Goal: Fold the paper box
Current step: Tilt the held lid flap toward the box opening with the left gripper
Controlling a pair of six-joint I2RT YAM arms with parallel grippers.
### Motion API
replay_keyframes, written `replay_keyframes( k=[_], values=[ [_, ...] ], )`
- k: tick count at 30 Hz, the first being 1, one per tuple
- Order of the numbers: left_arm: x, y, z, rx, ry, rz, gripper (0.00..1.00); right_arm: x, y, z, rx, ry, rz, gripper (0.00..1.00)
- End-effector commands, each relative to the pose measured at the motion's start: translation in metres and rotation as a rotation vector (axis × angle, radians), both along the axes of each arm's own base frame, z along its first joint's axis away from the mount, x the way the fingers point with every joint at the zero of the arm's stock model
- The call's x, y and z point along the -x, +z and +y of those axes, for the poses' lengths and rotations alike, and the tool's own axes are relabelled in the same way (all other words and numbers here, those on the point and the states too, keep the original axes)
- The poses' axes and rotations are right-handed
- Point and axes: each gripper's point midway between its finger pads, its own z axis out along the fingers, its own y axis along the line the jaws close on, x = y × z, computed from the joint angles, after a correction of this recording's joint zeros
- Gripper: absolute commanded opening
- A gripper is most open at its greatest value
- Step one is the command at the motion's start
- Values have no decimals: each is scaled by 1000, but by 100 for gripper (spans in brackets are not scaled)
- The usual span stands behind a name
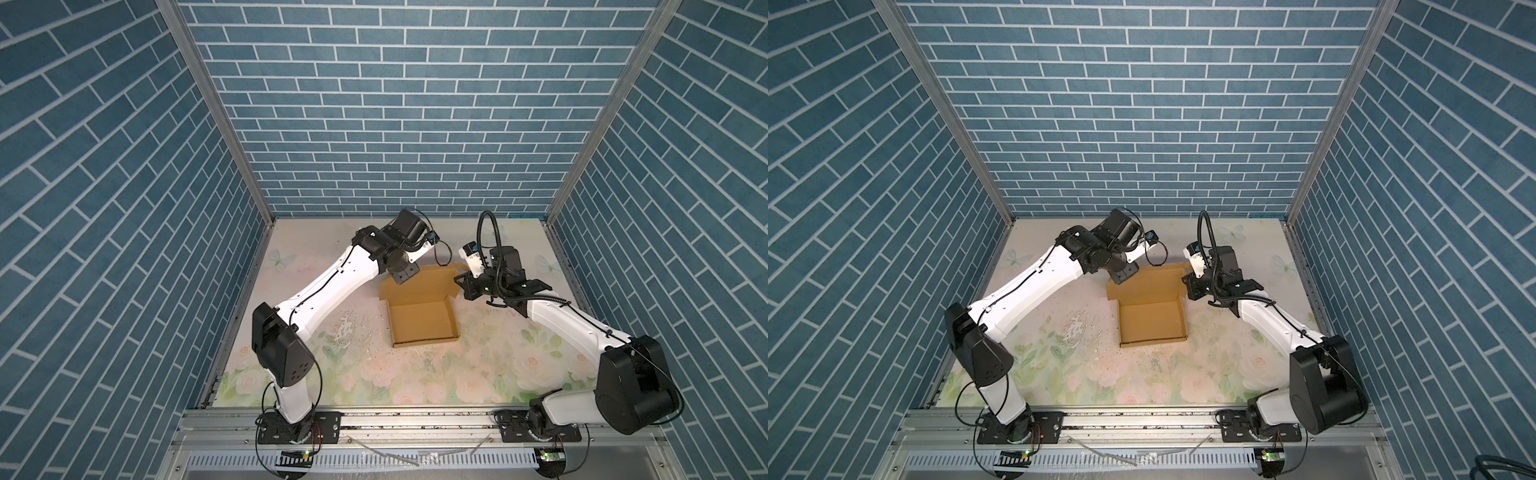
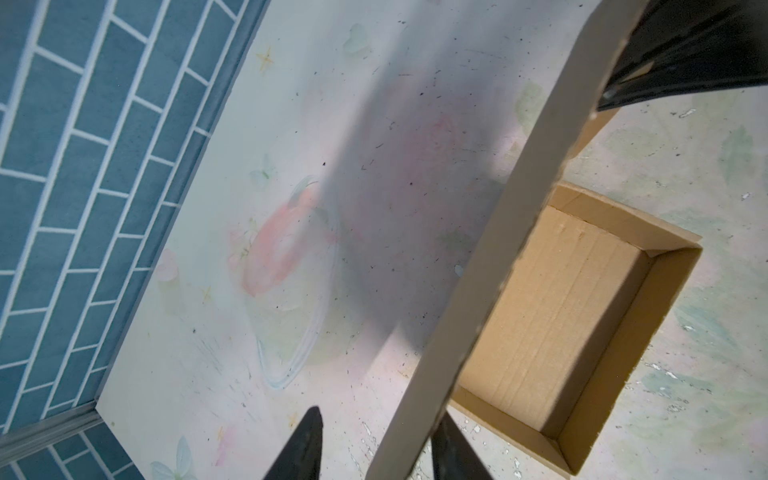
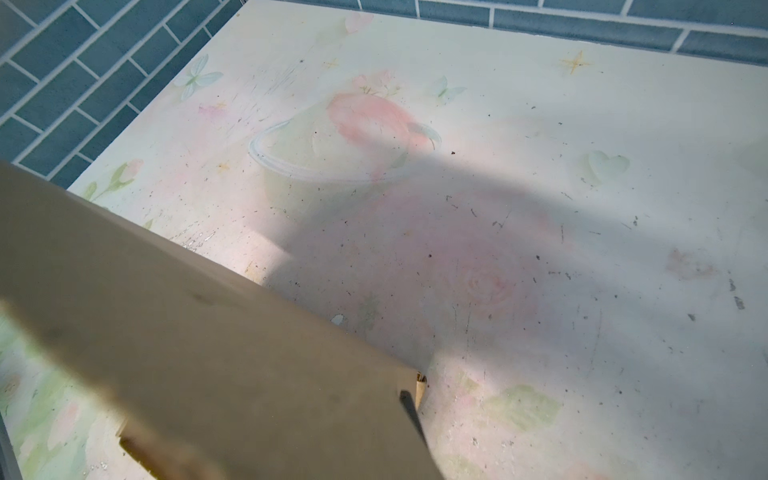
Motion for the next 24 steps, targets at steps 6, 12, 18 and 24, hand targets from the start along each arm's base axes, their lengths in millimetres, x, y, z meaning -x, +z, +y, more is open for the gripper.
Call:
replay_keyframes(
  k=[6, 12, 18, 24],
  values=[
    [22, 13, 46, 170, 153, 13, 49, 2, 15, -3, 23, 25, -57, 1],
    [31, -7, 65, 257, 222, 35, 50, 4, 16, -2, 20, 31, -55, 1],
    [17, -24, 66, 334, 251, 22, 48, 5, 18, -2, 21, 35, -57, 1],
    [2, -35, 57, 416, 256, 15, 45, 5, 18, -1, 22, 37, -53, 1]
  ],
)
